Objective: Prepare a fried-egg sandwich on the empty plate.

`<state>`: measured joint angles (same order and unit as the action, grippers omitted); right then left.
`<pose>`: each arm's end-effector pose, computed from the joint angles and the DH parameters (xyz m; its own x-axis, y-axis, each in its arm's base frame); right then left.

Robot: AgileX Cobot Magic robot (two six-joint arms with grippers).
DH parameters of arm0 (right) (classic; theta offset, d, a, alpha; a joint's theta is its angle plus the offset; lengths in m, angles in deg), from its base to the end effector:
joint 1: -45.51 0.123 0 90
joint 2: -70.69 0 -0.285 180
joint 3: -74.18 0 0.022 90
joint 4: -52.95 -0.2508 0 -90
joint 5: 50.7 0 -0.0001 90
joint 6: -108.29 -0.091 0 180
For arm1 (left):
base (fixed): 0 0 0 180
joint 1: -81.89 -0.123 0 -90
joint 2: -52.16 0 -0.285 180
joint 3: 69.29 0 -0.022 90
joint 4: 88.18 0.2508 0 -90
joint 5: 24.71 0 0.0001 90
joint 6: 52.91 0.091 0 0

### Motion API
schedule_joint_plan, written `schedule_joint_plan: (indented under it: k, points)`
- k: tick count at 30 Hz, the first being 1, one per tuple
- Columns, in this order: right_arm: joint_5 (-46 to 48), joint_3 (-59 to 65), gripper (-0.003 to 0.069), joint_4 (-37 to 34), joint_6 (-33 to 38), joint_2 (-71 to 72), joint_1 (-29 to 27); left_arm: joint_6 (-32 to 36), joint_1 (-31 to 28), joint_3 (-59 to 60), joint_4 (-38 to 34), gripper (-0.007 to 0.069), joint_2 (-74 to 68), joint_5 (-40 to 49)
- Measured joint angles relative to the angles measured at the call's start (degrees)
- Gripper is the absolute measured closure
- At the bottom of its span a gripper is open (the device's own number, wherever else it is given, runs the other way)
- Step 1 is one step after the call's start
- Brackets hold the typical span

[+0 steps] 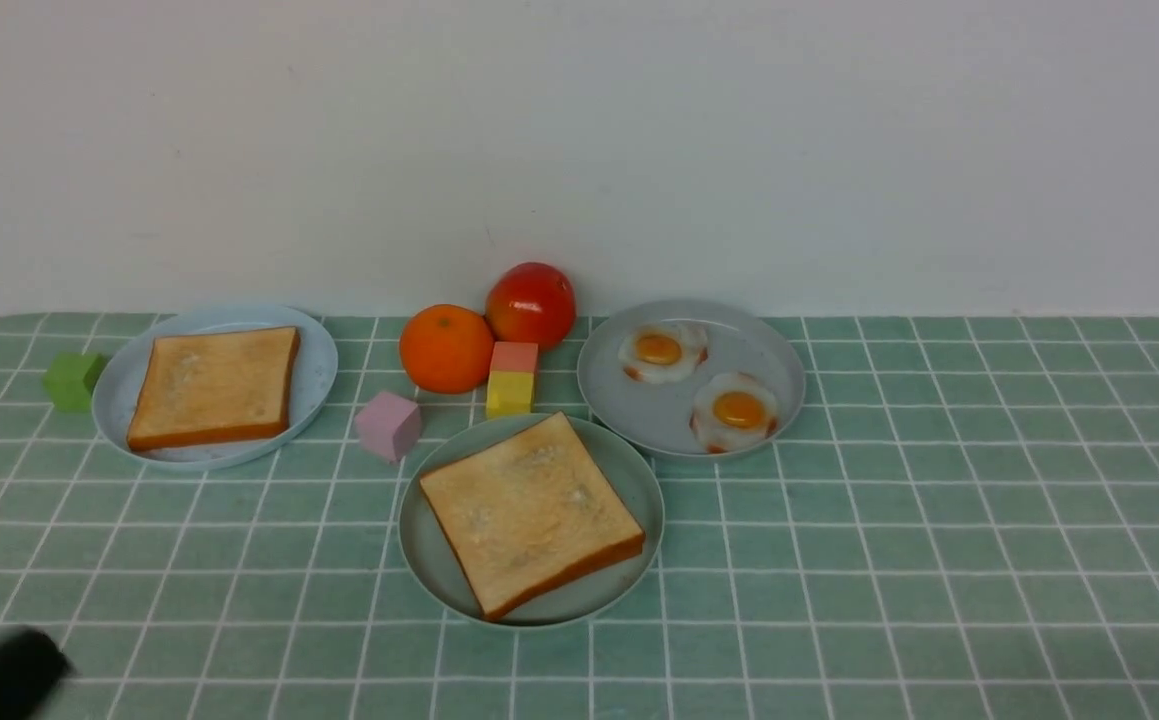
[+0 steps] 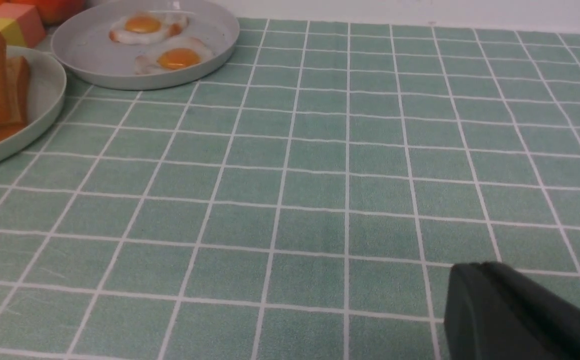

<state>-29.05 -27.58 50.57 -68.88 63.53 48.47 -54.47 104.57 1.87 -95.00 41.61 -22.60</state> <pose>0.0523 0.0041 0.1738 -0.2918 -0.0259 -0.9561 -0.0694 0.9976 -0.0058 0.0509 -0.0217 0.2428 0.0418 -0.1753 -0.9836 0.3999 0.9051 -0.1443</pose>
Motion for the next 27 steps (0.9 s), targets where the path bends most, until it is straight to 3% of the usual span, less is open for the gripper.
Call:
schedule_joint_plan:
  k: [1, 5, 9, 13, 27]
  points:
    - [0.0, 0.0, 0.0669, 0.0, 0.0, 0.0, 0.0, -0.3, -0.7, 0.0, 0.5, 0.0638, 0.2, -0.2]
    - [0.0, 0.0, 0.0667, 0.0, 0.0, 0.0, 0.0, -6.9, -15.3, 4.8, 8.4, 0.0638, 3.2, 0.8]
    - [0.0, 0.0, 0.0664, 0.0, 0.0, 0.0, 0.0, -12.9, -22.6, 7.4, 9.8, 0.0638, 3.4, 9.9]
    - [0.0, 0.0, 0.0662, 0.0, 0.0, 0.0, 0.0, -16.2, -23.7, 7.8, 9.8, 0.0638, 3.4, 19.1]
    - [0.0, 0.0, 0.0654, 0.0, 0.0, 0.0, 0.0, -16.4, -23.7, 7.8, 10.0, 0.0638, 3.4, 19.1]
